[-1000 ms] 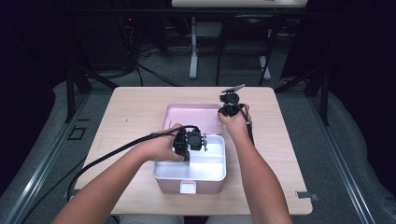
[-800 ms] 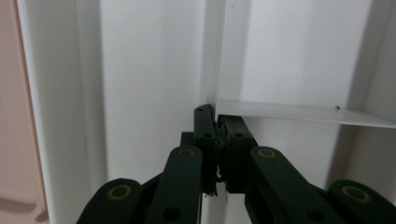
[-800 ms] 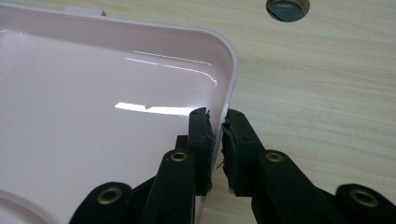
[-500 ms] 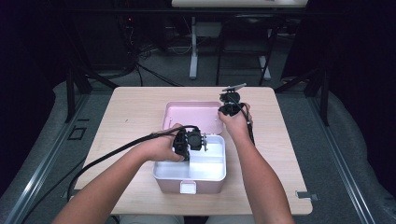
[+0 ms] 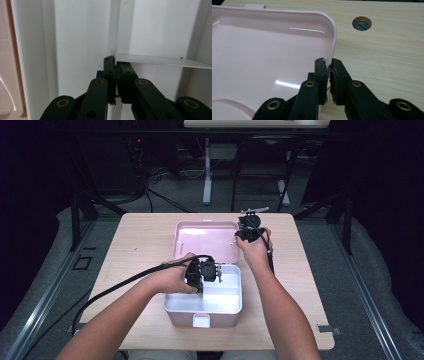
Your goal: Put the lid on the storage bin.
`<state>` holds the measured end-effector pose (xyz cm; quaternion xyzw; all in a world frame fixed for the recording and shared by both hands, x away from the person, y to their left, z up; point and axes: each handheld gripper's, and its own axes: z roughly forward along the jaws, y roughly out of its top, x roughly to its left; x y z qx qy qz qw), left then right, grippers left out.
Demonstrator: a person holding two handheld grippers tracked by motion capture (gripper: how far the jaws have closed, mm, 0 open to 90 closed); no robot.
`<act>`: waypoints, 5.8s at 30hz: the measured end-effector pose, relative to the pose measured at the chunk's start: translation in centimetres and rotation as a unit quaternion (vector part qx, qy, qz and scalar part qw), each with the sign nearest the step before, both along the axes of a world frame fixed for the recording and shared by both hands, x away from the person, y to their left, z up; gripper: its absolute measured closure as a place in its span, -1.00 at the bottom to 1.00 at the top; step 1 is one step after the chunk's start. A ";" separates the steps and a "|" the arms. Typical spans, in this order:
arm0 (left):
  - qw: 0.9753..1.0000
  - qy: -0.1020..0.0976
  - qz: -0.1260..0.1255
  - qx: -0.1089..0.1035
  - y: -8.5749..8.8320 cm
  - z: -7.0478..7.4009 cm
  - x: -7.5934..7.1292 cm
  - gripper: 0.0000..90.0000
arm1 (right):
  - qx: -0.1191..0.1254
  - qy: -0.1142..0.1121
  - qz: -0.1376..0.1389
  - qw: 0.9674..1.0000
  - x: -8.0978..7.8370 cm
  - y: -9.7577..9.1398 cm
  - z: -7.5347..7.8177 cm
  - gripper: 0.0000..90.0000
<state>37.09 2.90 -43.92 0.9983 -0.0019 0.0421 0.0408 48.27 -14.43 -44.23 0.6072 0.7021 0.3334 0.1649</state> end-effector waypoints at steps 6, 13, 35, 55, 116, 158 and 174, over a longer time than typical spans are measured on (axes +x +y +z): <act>1.000 -0.022 -0.003 -0.003 0.1 0.0 -0.3 0.81 | -0.001 -0.025 0.003 1.000 -0.8 -0.1 0.9 0.89; 0.999 -0.022 0.027 -0.040 1.1 0.0 0.0 0.55 | 0.000 -0.048 0.009 0.999 -1.6 -0.2 1.8 0.90; 0.975 -0.045 0.124 -0.177 5.3 3.2 1.1 0.47 | 0.002 -0.064 0.015 0.998 -2.1 -0.3 2.2 0.90; 0.918 -0.114 0.247 -0.288 8.8 4.1 3.5 0.48 | 0.001 -0.079 0.021 0.997 -2.6 -0.4 2.6 0.90; 0.776 -0.200 0.431 -0.413 12.8 3.3 8.1 0.76 | 0.017 -0.142 0.050 0.988 -6.0 -1.3 3.7 0.90; 0.770 -0.220 0.394 -0.450 14.2 5.3 4.1 0.81 | 0.017 -0.185 0.063 0.981 -7.7 -1.1 4.8 0.85; 0.779 -0.218 0.367 -0.460 14.9 6.0 1.3 0.77 | 0.009 -0.216 0.082 0.973 -10.6 -0.9 5.4 0.77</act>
